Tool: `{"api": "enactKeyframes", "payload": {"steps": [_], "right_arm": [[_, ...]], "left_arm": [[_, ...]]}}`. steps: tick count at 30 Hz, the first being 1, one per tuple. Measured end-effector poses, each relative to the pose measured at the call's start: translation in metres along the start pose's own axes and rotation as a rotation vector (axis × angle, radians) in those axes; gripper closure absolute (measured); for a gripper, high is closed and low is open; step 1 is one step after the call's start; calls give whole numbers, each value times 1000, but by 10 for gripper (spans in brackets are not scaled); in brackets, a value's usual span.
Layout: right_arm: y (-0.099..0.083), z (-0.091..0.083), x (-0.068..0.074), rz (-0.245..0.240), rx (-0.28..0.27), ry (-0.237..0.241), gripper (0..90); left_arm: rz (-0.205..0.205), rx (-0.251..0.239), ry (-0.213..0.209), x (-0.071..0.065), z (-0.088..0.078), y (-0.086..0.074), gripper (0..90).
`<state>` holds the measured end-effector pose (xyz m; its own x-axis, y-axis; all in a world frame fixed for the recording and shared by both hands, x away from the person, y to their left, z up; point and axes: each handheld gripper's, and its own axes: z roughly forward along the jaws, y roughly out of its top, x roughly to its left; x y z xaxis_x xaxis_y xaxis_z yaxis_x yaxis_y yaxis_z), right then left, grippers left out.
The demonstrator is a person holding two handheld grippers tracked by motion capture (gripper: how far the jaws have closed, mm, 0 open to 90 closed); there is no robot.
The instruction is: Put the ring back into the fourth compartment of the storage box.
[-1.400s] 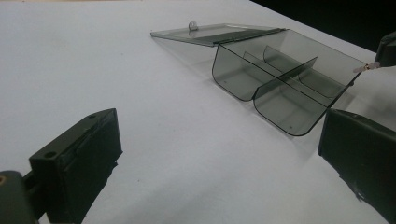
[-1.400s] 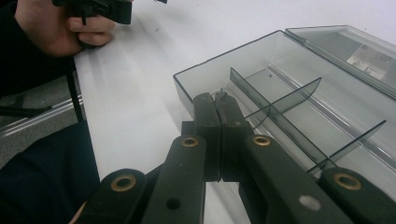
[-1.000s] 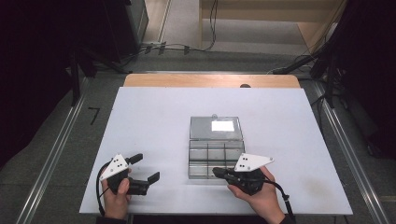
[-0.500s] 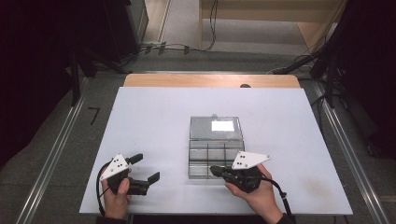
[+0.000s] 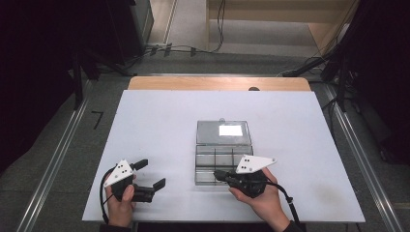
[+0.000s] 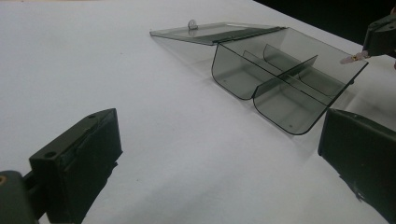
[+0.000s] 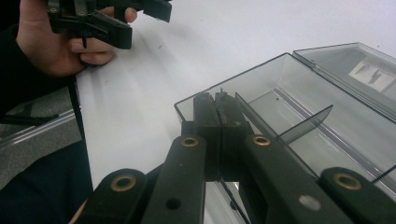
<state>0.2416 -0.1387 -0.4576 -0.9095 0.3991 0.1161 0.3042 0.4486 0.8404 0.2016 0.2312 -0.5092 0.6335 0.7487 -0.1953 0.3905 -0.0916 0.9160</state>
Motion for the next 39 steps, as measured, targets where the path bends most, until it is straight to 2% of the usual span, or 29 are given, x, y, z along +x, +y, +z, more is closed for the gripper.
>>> {"api": "enactKeyframes", "payload": {"steps": [15, 25, 39], "right_arm": [[4, 15, -4, 4, 19, 0, 873], [5, 33, -4, 6, 44, 15, 873], [0, 42, -7, 46, 65, 10, 872]], "left_arm": [[3, -2, 2, -1, 0, 0, 0], [-2, -7, 4, -1, 0, 0, 0], [1, -4, 3, -1, 0, 0, 0]]}}
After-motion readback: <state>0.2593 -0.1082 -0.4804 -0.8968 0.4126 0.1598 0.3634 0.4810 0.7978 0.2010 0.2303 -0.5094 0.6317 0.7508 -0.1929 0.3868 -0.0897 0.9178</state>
